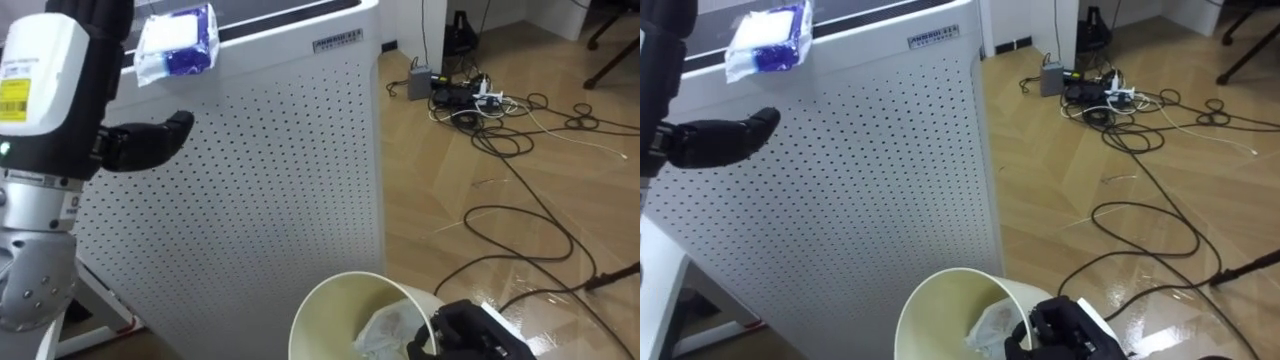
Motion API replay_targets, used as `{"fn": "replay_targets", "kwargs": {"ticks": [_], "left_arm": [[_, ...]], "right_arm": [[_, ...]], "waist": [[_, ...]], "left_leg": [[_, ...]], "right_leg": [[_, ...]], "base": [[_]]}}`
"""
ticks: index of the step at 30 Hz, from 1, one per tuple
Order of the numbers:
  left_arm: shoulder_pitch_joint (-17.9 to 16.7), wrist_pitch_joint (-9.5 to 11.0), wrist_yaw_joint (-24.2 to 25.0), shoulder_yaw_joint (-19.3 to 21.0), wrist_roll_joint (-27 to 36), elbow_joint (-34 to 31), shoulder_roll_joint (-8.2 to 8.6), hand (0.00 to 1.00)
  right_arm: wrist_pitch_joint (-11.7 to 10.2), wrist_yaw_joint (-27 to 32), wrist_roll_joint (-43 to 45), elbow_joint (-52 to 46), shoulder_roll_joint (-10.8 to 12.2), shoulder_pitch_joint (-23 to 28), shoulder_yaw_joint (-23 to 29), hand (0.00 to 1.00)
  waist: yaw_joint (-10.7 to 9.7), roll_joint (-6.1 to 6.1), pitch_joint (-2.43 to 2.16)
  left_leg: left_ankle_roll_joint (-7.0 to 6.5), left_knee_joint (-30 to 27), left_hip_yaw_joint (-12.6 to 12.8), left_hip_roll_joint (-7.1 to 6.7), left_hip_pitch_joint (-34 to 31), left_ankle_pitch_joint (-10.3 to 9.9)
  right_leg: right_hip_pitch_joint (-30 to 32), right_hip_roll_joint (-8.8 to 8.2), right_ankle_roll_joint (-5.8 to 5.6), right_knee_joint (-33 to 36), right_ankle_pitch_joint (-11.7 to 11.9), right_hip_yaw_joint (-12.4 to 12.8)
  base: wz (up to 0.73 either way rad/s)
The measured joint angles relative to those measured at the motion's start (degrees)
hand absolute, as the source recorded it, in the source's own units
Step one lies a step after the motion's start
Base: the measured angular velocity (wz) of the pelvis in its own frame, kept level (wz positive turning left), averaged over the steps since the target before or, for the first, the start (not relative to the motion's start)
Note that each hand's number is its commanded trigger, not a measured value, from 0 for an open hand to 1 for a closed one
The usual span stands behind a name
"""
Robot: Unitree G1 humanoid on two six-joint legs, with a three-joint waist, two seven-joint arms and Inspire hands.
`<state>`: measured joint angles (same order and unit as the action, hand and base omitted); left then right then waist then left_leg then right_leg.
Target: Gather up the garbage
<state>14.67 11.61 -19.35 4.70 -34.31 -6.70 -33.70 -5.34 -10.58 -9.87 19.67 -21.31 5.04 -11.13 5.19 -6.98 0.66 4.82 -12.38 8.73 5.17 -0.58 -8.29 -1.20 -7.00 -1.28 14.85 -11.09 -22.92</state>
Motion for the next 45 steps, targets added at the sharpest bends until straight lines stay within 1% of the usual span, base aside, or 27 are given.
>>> {"fn": "replay_targets", "kwargs": {"ticks": [1, 2, 3, 8, 13, 16, 17, 18, 22, 31, 34, 35, 37, 39, 42, 45], "left_arm": [[0.1, -0.2, 0.0, 0.1, 0.0, 0.0, -0.38, 0.00], [0.1, -0.6, 0.0, 0.2, 0.1, 0.0, -1.33, 0.00], [0.1, -0.8, 0.1, 0.2, 0.1, 0.0, -1.71, 0.00], [0.1, -1.6, 0.7, 0.2, 0.4, 0.0, -1.72, 0.00], [0.1, -2.0, 1.6, 0.2, 1.1, 0.0, -1.79, 0.00], [0.3, -2.2, 2.5, 0.2, 1.1, 1.1, -2.71, 0.00], [0.4, -2.6, 2.9, 0.2, 1.1, 1.7, -3.01, 0.00], [0.7, -3.0, 3.6, 0.2, 1.2, 2.1, -3.14, 0.00], [1.5, -3.2, 5.6, 0.2, 2.4, 2.2, -3.37, 0.00], [1.9, -6.2, 12.4, 0.2, 3.5, 2.2, -3.44, 0.00], [2.2, -7.5, 15.2, 0.1, 5.2, 2.3, -3.78, 0.00], [2.7, -7.7, 16.3, 0.0, 5.7, 2.8, -4.18, 0.00], [4.0, -8.0, 17.9, -0.1, 6.2, 4.1, -4.45, 0.00], [5.2, -8.5, 19.9, -0.4, 6.7, 5.7, -5.60, 0.00], [6.2, -9.2, 21.8, -0.4, 6.8, 8.0, -5.73, 0.00], [6.2, -9.2, 23.8, -0.5, 7.5, 8.9, -5.73, 0.00]], "right_arm": [[0.0, 0.0, 0.0, 0.0, 0.0, 0.0, 0.0, 1.00], [0.0, 0.0, 0.0, 0.0, -0.1, 0.0, 0.0, 1.00], [0.0, 0.0, 0.0, 0.0, -0.2, 0.0, 0.0, 1.00], [0.1, -0.2, 0.0, 0.0, -0.8, 0.0, -0.1, 1.00], [0.4, -0.3, 0.2, 0.0, -1.0, 0.0, -0.3, 1.00], [0.4, -0.5, 1.0, 0.0, -1.1, 0.0, -0.5, 1.00], [0.5, -0.6, 1.3, 0.0, -1.1, 0.0, -0.5, 1.00], [0.6, -0.7, 1.3, 0.0, -1.1, 0.0, -0.5, 1.00], [1.2, -0.9, 1.3, 0.0, -1.2, 0.0, -0.5, 1.00], [1.9, -0.9, 1.3, 0.0, -1.2, 0.0, -0.4, 1.00], [2.6, -1.0, 1.3, -0.1, -1.2, 0.0, -0.4, 1.00], [2.9, -1.0, 1.3, -0.3, -1.3, 0.0, -0.4, 1.00], [3.0, -1.0, 1.3, -0.4, -1.4, 0.0, -0.4, 1.00], [3.0, -1.3, 1.2, -0.4, -1.4, 0.0, -0.4, 1.00], [3.0, -1.6, 1.2, -0.4, -1.4, 0.0, -0.4, 1.00], [3.0, -1.6, 1.2, -0.4, -1.3, 0.0, -0.4, 1.00]], "waist": [[0.0, 0.00, 0.00], [0.0, -0.01, 0.01], [0.0, -0.05, 0.03], [0.0, -0.46, 0.19], [-0.1, -0.86, 0.31], [-0.1, -1.28, 0.49], [-0.2, -1.54, 0.53], [-0.3, -1.70, 0.45], [-0.3, -1.77, 0.41], [-0.5, -1.78, 0.39], [-0.7, -1.81, 0.37], [-0.7, -1.87, 0.33], [-0.7, -1.96, 0.26], [-0.7, -2.09, 0.17], [-0.8, -2.44, -0.08], [-1.0, -2.61, -0.08]], "left_leg": [[0.00, 0.0, 0.0, 0.00, 0.0, 0.0], [0.00, 0.1, 0.0, -0.01, 0.0, 0.0], [0.00, 0.2, 0.0, -0.04, 0.1, 0.0], [-0.01, 0.2, 0.0, -0.02, 0.0, 0.0], [-0.03, 0.2, 0.0, -0.03, -0.2, 0.0], [-0.03, 0.2, 0.0, -0.03, -0.3, 0.0], [-0.03, 0.2, 0.0, -0.04, -0.4, 0.0], [-0.03, 0.1, 0.0, -0.04, -0.7, 0.0], [-0.03, 0.2, 0.0, -0.04, -0.6, 0.0], [-0.03, 0.8, 0.5, -0.03, -0.2, 0.0], [-0.04, 0.8, 0.6, -0.02, -0.2, 0.0], [-0.10, 0.8, 0.7, -0.02, -0.2, 0.1], [-0.17, 0.8, 0.9, -0.06, -0.2, 0.1], [-0.19, 0.7, 1.1, -0.07, -0.3, 0.1], [-0.19, 0.7, 1.1, -0.10, -0.2, 0.1], [-0.19, 0.8, 1.1, -0.02, -0.2, 0.1]], "right_leg": [[0.0, -0.01, 0.00, 0.0, 0.0, 0.0], [0.0, -0.01, 0.00, 0.0, 0.0, 0.0], [-0.1, -0.03, 0.00, 0.0, 0.0, -0.1], [-0.1, -0.04, -0.01, 0.0, 0.0, -0.5], [-0.1, -0.05, -0.01, -0.1, 0.0, -0.5], [0.1, -0.02, -0.01, -0.2, 0.0, -0.5], [0.2, -0.02, -0.02, -0.2, 0.0, -0.5], [0.3, -0.04, -0.03, -0.2, 0.0, -0.7], [0.3, -0.06, -0.07, -0.2, 0.0, -0.6], [0.2, -0.03, -0.08, -0.2, 0.0, -0.5], [0.3, -0.03, -0.08, -0.2, -0.1, -0.4], [0.3, -0.05, -0.09, -0.2, -0.1, -0.4], [0.4, -0.12, -0.09, -0.2, -0.1, -0.3], [0.7, -0.10, -0.08, 0.0, 0.0, 0.2], [0.9, -0.10, -0.09, 0.1, 0.0, 0.6], [1.0, 0.00, -0.08, 0.1, 0.0, 0.9]], "base": [[0.00], [0.00], [0.00], [0.02], [0.00], [0.00], [0.03], [0.05], [0.01], [-0.01], [0.00], [0.00], [-0.02], [-0.07], [-0.07], [-0.04]]}}
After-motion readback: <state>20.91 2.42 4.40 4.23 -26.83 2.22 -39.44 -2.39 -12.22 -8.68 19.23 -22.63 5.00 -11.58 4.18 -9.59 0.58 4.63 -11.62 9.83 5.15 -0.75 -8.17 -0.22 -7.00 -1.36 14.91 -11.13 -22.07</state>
